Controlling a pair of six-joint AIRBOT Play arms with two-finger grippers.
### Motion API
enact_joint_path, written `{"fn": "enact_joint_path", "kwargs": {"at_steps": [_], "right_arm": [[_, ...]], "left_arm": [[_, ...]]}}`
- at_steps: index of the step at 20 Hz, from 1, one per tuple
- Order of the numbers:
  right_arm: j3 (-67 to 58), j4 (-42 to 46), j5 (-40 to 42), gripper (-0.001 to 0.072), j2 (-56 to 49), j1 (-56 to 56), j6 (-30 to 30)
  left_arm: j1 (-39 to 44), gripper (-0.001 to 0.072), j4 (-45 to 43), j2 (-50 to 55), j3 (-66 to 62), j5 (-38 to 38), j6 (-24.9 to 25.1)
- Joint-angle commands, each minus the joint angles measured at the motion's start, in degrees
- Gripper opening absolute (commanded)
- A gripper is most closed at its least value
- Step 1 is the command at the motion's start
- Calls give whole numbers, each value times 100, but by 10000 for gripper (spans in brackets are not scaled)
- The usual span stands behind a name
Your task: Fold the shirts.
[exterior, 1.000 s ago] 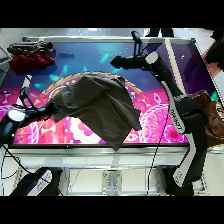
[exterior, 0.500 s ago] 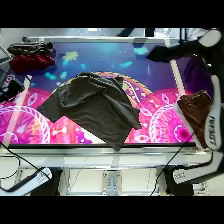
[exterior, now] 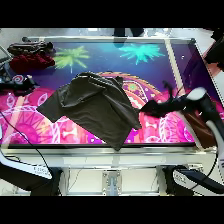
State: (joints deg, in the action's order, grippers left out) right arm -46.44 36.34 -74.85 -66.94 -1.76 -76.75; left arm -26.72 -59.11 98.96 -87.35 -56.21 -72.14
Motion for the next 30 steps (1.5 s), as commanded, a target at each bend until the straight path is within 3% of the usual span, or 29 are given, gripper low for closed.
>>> {"fn": "enact_joint_path", "kwargs": {"at_steps": [1, 5, 9, 12, 14, 20, 22, 27, 29, 30], "right_arm": [[1346, -874, 627, 448, 186, 577, -173], [1447, -348, 1036, 448, 136, 1628, -1082], [1447, 59, 1132, 447, 39, 2667, -2194], [1447, -11, 1709, 448, -138, 3521, -2929], [1447, -387, 2238, 448, -317, 3877, -3036], [1447, -1001, 2758, 447, -966, 4083, -3010], [1447, -979, 3064, 366, -966, 4030, -3010], [1447, -745, 3359, 345, -966, 3748, -3029], [1447, -658, 3405, 147, -966, 3595, -3040], [1445, -632, 3416, 124, -964, 3512, -3040]], "left_arm": [[461, 549, -638, 774, -979, -94, -280], [914, 544, -1639, 1220, -1427, -186, -348], [1099, 544, -1624, 1617, -1593, -415, -348], [1220, 544, -1628, 1805, -1696, -492, -155], [1276, 544, -1626, 1818, -1711, -472, 94], [1279, 544, -1370, 1908, -1714, -442, 109], [1274, 543, -1370, 1910, -1759, -424, 109], [1270, 544, -1364, 1912, -1897, -448, 105], [1270, 544, -1346, 1912, -1897, -452, 105], [1270, 544, -1266, 1915, -1897, -455, 103]]}}
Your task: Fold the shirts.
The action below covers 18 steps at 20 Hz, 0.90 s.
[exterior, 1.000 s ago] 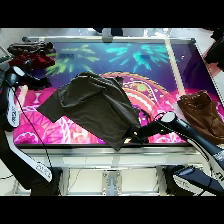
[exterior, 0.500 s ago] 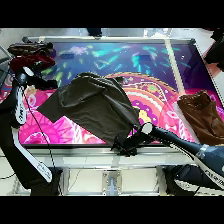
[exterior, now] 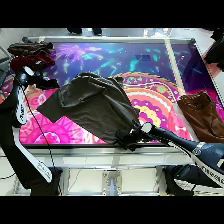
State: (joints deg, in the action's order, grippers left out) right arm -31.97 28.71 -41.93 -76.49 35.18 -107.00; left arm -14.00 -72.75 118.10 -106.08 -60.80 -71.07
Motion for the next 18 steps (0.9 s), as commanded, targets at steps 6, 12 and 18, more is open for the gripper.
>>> {"fn": "enact_joint_path", "kwargs": {"at_steps": [6, 12, 18], "right_arm": [[-2, 334, 146, 12, 153, -334, 61], [-2, 557, 142, 11, 444, -334, 162], [-2, 560, 155, 11, 444, -334, 162]], "left_arm": [[-39, 544, 299, 0, -24, -94, 2], [-352, 544, 1388, 114, -26, -291, 308], [-339, 543, 1432, 284, -26, -922, 686]]}}
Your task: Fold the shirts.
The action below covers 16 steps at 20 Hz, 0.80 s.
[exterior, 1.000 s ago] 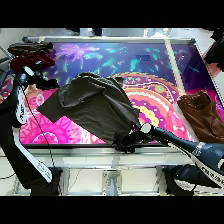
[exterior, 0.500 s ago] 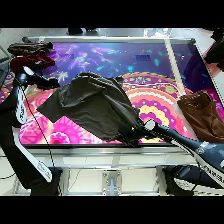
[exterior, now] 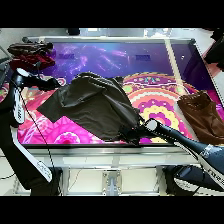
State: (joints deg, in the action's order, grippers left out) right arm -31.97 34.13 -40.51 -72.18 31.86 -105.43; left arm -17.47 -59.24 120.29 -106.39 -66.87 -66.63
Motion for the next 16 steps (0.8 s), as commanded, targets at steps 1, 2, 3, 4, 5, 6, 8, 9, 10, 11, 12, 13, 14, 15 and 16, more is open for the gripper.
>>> {"fn": "enact_joint_path", "kwargs": {"at_steps": [1, 2, 3, 4, 5, 6, 8, 9, 10, 11, 12, 13, 14, 15, 16], "right_arm": [[-2, 15, 11, 11, 13, -2, 4], [-2, 15, 11, 11, 13, -2, 4], [-4, 15, 11, 11, 13, -2, 4], [-11, 20, 13, 11, 13, -2, 7], [-44, 42, 35, 11, 13, -2, 13], [-87, 50, 116, 11, 17, -2, 81], [-258, 76, 332, 10, 57, -4, 387], [-393, 142, 455, 9, 120, -9, 531], [-560, 389, 525, 9, 205, -9, 616], [-782, 852, 566, 8, 354, -9, 612], [-1019, 1412, 553, 8, 535, -9, 608], [-1292, 1976, 511, 8, 780, -9, 605], [-1561, 2468, 476, 8, 1045, -9, 588], [-1862, 2981, 348, 8, 1325, -9, 586], [-2227, 3517, 133, 8, 1641, -9, 540]], "left_arm": [[31, 542, 76, 66, 4, -297, 240], [50, 535, 79, 66, 4, -310, 238], [68, 515, 79, 66, 4, -345, 238], [74, 473, 81, 66, 4, -387, 240], [90, 421, 81, 66, 4, -422, 238], [92, 217, 101, 63, 4, -461, 243], [107, 12, 103, 7, 2, -459, 306], [107, 12, 98, -79, -4, -446, 306], [107, 11, 103, -216, -28, -446, 304], [87, 11, 98, -426, -76, -452, 304], [55, 11, 101, -691, -118, -452, 302], [15, 11, 103, -1045, -155, -452, 299], [-31, 11, 105, -1436, -164, -459, 295], [-81, 11, 103, -1915, -164, -463, 251], [-129, 11, 105, -2391, -164, -483, 203]]}}
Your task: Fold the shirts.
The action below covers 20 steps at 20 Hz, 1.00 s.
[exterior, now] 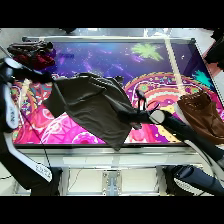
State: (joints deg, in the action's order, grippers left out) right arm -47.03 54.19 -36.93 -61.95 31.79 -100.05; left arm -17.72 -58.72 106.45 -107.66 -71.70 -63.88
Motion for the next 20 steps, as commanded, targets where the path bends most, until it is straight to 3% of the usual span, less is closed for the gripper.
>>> {"fn": "enact_joint_path", "kwargs": {"at_steps": [1, 4, 7, 10, 11, 12, 13, 15, 18, 20], "right_arm": [[-1091, 1919, -540, 8, 920, -2, -15], [-1934, 2662, -1665, 8, 1609, 0, -103], [-1915, 2855, -2771, 9, 1840, -2, -409], [-927, 2240, -2352, 11, 1539, 0, -396], [-470, 1853, -1998, 61, 1325, 0, -376], [-66, 1434, -1753, 317, 1073, 0, -378], [330, 938, -1539, 414, 737, 0, -299], [879, -470, -1108, 408, -22, 4, 466], [1047, -3163, -1108, 408, -1244, 4, 2334], [1047, -4214, -1152, 408, -1816, 4, 2852]], "left_arm": [[-149, 11, 50, -1495, -37, 13, -111], [-258, 11, 44, -2844, -37, 24, -197], [-262, 11, 55, -3488, -35, -260, -603], [-212, 11, 46, -3416, -24, -675, -800], [-186, 11, 46, -3316, -20, -780, -817], [-151, 11, 46, -3213, 4, -846, -822], [-118, 11, 46, -3117, 68, -857, -820], [-37, 11, 48, -2933, 234, -852, -817], [98, 11, 46, -2599, 334, -846, -813], [153, 11, 46, -2376, 334, -831, -809]]}}
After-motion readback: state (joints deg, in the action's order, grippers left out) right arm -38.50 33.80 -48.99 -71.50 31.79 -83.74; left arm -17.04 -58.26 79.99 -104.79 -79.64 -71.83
